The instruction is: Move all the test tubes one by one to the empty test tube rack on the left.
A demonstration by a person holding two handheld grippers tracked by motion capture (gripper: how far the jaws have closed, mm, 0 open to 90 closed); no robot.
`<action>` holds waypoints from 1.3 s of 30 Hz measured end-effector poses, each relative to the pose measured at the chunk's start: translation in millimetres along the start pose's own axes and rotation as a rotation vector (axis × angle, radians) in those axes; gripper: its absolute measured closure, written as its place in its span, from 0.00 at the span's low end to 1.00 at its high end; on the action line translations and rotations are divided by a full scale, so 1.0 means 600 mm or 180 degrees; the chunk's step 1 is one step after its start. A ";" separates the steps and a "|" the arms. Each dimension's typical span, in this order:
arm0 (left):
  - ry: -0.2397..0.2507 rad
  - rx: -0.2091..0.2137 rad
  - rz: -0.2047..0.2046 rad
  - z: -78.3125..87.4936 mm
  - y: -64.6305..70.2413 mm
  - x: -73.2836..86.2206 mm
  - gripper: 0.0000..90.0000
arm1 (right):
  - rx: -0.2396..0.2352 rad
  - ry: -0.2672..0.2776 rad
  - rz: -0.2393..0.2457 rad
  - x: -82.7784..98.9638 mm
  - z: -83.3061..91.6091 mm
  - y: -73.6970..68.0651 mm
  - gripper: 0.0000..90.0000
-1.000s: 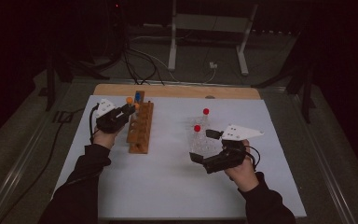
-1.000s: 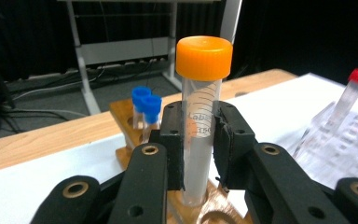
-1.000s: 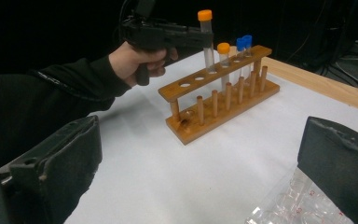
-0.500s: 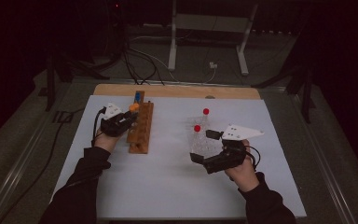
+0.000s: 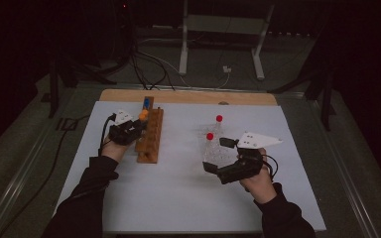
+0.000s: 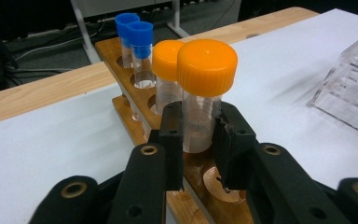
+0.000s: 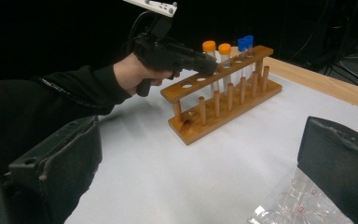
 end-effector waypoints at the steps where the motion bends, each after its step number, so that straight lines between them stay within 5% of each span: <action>1: -0.0005 0.0000 -0.0008 0.000 0.000 0.000 0.84 | 0.0001 0.0000 -0.0002 0.000 0.000 0.000 0.00; 16: 0.0004 0.0079 0.0035 0.009 0.005 -0.004 0.71 | -0.0013 -0.0005 -0.0018 0.001 0.001 0.001 0.00; 27: 0.0211 0.0131 -0.0111 0.063 0.029 -0.012 0.26 | 0.0060 0.0062 -0.0018 -0.003 0.016 0.006 0.00; 33: 0.0348 0.0480 -0.0157 0.098 0.055 -0.005 0.03 | 0.0256 0.0079 0.0018 -0.001 0.026 0.018 0.00; 39: 0.0461 0.0888 -0.0200 0.124 0.079 0.027 0.01 | 0.0492 -0.0010 0.0021 0.014 0.011 0.036 0.05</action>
Point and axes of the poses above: each handheld gripper's, and its own axes: z roughly backward along the jaws, x roughly out of its underside, y roughly to its right, the point moved 2 cm from there along -z, roughly forward along the jaws, and after that the axes turned 11 degrees about -y, right-handed, at the moved point
